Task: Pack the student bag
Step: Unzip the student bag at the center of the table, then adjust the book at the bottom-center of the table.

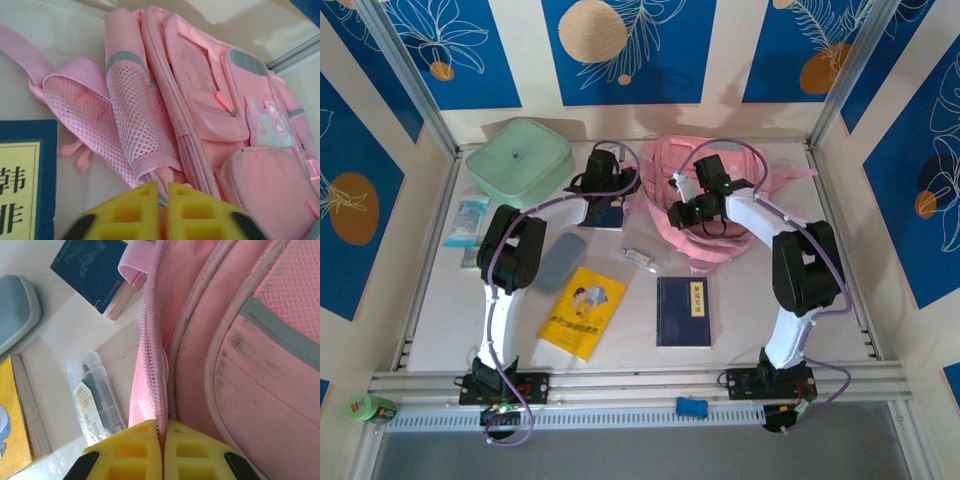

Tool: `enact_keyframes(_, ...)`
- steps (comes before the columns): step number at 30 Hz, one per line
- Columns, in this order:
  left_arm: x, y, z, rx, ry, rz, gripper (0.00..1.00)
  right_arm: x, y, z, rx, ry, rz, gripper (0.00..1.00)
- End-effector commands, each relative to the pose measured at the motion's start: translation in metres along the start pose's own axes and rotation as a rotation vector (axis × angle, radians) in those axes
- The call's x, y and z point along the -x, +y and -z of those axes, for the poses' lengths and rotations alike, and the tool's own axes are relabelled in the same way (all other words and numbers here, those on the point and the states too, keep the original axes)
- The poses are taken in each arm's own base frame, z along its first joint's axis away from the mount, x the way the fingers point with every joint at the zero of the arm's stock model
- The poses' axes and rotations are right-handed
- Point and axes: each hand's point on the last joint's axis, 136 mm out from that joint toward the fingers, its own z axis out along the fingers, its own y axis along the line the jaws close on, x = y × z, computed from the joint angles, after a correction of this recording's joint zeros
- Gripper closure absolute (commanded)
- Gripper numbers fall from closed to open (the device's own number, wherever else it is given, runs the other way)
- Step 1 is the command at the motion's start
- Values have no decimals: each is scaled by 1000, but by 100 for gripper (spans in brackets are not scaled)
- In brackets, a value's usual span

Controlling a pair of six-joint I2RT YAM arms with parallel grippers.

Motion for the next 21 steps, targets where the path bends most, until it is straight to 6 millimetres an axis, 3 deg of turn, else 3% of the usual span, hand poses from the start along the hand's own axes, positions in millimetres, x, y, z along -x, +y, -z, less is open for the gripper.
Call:
enact_keyframes(1, 33, -11, 25, -12, -32, -23, 72, 11, 6, 15, -32, -22, -10, 78)
enact_keyframes(6, 13, -23, 77, -9, 61, -4, 58, 7, 31, 44, 27, -36, -121, 58)
enact_keyframes(11, -47, -12, 152, 60, 209, 55, 52, -29, 72, 58, 20, 64, -254, 51)
enact_keyframes(16, -114, 21, 224, 218, 348, 76, 46, -82, 108, 47, 40, 166, -453, 47)
enact_keyframes(21, -162, 56, 291, 369, 392, 100, 40, -129, 153, 23, 69, 236, -454, 44)
